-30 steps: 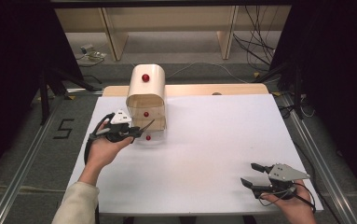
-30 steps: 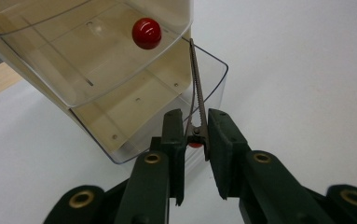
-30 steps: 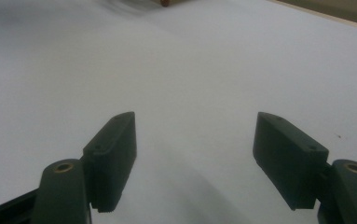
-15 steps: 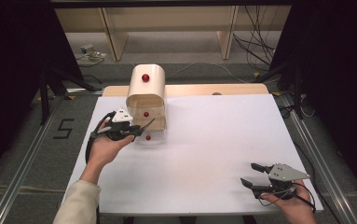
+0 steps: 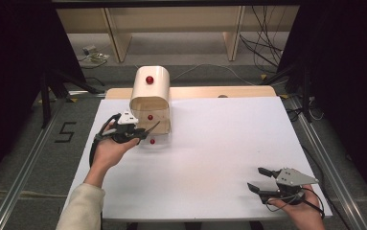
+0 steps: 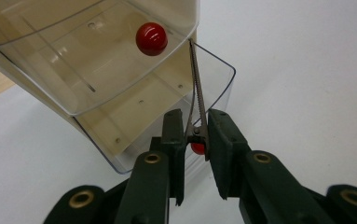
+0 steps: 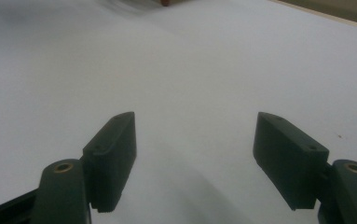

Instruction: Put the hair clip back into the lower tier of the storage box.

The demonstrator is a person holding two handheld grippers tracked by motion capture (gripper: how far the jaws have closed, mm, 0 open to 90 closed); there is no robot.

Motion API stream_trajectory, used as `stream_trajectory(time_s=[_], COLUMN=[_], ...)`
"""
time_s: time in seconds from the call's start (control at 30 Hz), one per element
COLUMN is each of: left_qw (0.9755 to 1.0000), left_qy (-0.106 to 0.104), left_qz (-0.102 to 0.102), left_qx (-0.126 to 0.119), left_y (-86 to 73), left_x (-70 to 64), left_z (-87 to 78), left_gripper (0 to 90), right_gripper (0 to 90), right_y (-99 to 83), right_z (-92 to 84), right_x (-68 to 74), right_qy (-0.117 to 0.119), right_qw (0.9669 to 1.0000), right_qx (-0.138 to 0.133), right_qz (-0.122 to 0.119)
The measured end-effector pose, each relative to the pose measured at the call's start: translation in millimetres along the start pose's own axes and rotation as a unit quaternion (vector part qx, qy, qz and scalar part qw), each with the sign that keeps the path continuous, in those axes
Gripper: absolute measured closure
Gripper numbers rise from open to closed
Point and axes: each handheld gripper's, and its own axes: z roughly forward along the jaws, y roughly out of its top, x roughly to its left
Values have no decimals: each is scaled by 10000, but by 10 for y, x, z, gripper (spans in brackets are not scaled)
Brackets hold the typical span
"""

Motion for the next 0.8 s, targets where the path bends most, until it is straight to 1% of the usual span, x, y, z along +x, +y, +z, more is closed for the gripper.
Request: stream_trajectory(time_s=[0.1,0.17,0.47,0.67,0.77,0.8], left_qw=[10000,9999,9995,9993,9993,9993], left_qy=[7,13,23,48,60,75], left_qz=[-52,-49,-97,-122,-125,-166], left_qx=[58,133,294,351,350,312], left_y=[0,4,22,48,60,62], left_x=[7,14,24,28,25,20], left_z=[18,27,85,117,136,148], left_gripper=[767,767,767,767,767,767], right_gripper=[309,308,308,308,308,308], right_y=[1,0,-1,-1,-1,-1], right_z=[-1,-1,-2,-4,-4,-4], right_x=[-2,-1,-1,-2,-1,-1], right_qy=[-3,-7,-3,-7,-7,-5], right_qw=[10000,10000,10000,10000,10000,10000], right_qx=[-8,4,7,0,6,1], right_qz=[-7,12,10,8,12,11])
